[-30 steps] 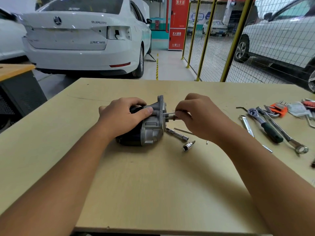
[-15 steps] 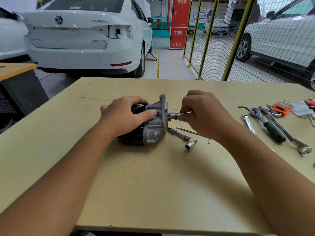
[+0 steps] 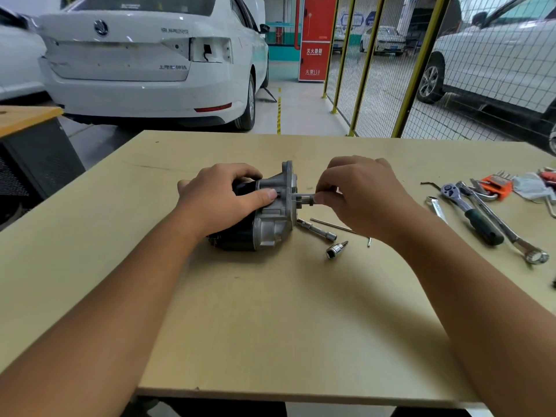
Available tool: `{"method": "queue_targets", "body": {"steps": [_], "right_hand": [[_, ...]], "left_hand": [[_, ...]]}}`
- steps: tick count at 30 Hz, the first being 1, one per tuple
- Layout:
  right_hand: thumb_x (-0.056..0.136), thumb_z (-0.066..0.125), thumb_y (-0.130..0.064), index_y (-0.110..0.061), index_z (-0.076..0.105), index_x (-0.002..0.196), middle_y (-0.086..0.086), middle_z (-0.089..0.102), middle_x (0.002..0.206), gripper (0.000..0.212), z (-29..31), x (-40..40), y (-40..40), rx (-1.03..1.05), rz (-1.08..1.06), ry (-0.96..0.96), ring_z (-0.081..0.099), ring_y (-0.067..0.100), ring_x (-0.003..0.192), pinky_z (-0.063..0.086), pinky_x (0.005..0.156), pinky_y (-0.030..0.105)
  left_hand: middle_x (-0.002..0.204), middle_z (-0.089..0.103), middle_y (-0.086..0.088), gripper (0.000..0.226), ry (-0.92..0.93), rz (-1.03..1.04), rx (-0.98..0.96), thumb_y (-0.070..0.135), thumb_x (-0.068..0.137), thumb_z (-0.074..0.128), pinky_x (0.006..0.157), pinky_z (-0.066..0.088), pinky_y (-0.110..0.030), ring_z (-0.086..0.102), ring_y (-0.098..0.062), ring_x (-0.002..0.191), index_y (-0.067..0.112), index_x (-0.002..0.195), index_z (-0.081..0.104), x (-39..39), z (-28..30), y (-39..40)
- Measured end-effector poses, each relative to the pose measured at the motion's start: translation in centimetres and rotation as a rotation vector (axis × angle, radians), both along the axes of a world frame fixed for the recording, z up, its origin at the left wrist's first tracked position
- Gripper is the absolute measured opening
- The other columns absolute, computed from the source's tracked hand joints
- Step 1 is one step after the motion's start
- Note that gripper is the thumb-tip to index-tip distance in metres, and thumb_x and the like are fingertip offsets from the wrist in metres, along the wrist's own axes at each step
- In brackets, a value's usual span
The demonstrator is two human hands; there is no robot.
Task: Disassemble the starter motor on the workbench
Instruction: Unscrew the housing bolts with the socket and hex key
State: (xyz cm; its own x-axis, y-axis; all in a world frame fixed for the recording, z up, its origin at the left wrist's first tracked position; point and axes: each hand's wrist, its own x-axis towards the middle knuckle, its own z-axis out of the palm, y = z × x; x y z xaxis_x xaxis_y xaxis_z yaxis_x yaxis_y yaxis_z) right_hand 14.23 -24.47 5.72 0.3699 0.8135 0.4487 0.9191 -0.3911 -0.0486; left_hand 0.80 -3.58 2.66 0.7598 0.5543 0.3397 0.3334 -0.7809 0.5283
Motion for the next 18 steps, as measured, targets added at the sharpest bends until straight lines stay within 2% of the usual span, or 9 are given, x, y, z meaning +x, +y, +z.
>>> {"method": "queue_targets", "body": {"steps": [5,10,14,18], "right_hand": [[0.089,0.073,-0.030,-0.021,0.070,0.089,-0.009,0.058,0.088,0.009,0.02,-0.05,0.11,0.034,0.050,0.099,0.056,0.018,0.081,0.051,0.073,0.041],[0.096,0.063,-0.024,-0.015,0.075,0.095,0.000,0.057,0.085,0.015,-0.49,0.35,0.28,0.080,0.101,0.190,0.054,0.020,0.080,0.042,0.072,0.031],[0.095,0.064,-0.020,-0.011,0.076,0.094,-0.002,0.057,0.085,0.015,-0.56,0.27,0.43,0.071,0.106,0.165,0.058,0.023,0.082,0.048,0.076,0.036],[0.093,0.067,-0.033,-0.023,0.076,0.093,-0.013,0.057,0.085,0.013,-0.37,-0.08,0.32,0.069,0.032,0.049,0.059,0.018,0.085,0.048,0.083,0.044]], "left_hand": [[0.114,0.068,0.024,0.065,-0.003,-0.001,0.003,0.088,0.066,0.051,0.091,0.027,-0.041,0.057,-0.012,0.114,0.048,0.115,0.068,0.03,0.03,-0.06],[0.114,0.069,0.026,0.059,-0.017,-0.001,-0.013,0.086,0.071,0.048,0.091,0.026,-0.041,0.056,-0.011,0.115,0.049,0.112,0.068,0.06,-0.01,-0.09],[0.114,0.069,0.026,0.058,-0.014,0.002,-0.005,0.086,0.071,0.048,0.090,0.026,-0.041,0.057,-0.012,0.116,0.050,0.111,0.068,0.07,-0.02,-0.08],[0.113,0.068,0.026,0.060,-0.010,0.003,0.004,0.088,0.068,0.050,0.091,0.026,-0.041,0.057,-0.012,0.114,0.050,0.112,0.068,0.12,-0.09,-0.01]]}}
